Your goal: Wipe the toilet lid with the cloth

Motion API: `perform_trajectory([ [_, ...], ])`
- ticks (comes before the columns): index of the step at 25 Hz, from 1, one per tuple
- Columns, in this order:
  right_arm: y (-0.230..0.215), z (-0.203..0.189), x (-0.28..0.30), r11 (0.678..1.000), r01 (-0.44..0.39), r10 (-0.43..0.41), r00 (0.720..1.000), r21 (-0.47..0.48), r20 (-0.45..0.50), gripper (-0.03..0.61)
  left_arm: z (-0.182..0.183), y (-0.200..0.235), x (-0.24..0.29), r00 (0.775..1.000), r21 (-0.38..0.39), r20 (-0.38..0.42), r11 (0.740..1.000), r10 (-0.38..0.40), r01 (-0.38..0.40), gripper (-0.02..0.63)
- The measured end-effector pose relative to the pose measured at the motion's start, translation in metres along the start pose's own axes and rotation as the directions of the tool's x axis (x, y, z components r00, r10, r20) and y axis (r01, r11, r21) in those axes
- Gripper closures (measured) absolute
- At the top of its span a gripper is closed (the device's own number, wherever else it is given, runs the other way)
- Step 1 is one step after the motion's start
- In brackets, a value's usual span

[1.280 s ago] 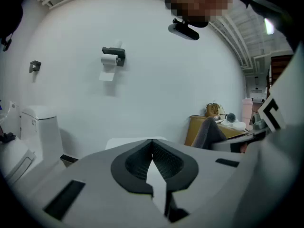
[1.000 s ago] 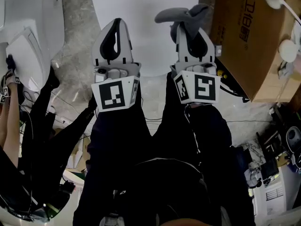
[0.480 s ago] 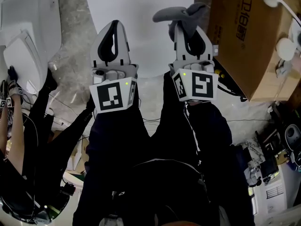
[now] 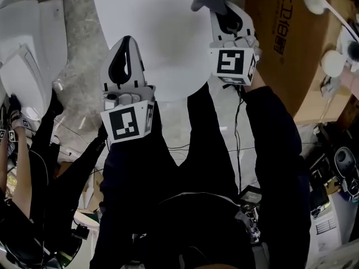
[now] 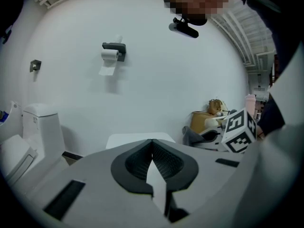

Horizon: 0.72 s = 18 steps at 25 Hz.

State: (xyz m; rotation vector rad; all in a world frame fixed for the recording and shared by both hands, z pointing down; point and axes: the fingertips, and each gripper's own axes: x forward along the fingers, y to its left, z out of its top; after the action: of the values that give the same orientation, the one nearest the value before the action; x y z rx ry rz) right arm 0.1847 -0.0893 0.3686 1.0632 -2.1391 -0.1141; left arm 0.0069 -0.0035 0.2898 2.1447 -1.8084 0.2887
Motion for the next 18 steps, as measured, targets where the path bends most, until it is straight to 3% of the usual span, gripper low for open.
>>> perform_trajectory([
  [3,-0.011,-0.006,0.034,0.963,-0.032,0.017,0.998,-0.266,-0.058,0.508,-0.002,0.005,0.001,1.0,-0.003,-0.007,1.0,0.014,-0.014,0.6],
  [5,-0.016,-0.012,0.057,0.903,-0.076,0.031,0.993,-0.423,-0.111,0.508,-0.003,0.006,0.003,1.0,-0.005,-0.007,1.0,0.023,-0.023,0.6],
  [8,-0.029,-0.022,0.092,0.787,-0.128,0.02,0.983,-0.604,-0.182,0.508,-0.002,0.004,0.007,0.999,-0.006,-0.002,0.999,0.035,-0.035,0.6],
  [10,-0.038,-0.024,0.111,0.731,-0.154,0.011,0.977,-0.665,-0.214,0.508,-0.002,0.002,0.008,0.999,-0.01,-0.002,0.999,0.041,-0.041,0.6],
  [16,-0.044,-0.034,0.149,0.622,-0.229,-0.002,0.956,-0.749,-0.293,0.508,-0.002,0.004,0.011,0.998,-0.008,-0.001,0.998,0.057,-0.057,0.6],
  [18,-0.041,-0.042,0.156,0.602,-0.246,-0.009,0.949,-0.759,-0.315,0.508,-0.004,0.005,0.011,0.998,0.0,-0.011,0.998,0.06,-0.06,0.6],
])
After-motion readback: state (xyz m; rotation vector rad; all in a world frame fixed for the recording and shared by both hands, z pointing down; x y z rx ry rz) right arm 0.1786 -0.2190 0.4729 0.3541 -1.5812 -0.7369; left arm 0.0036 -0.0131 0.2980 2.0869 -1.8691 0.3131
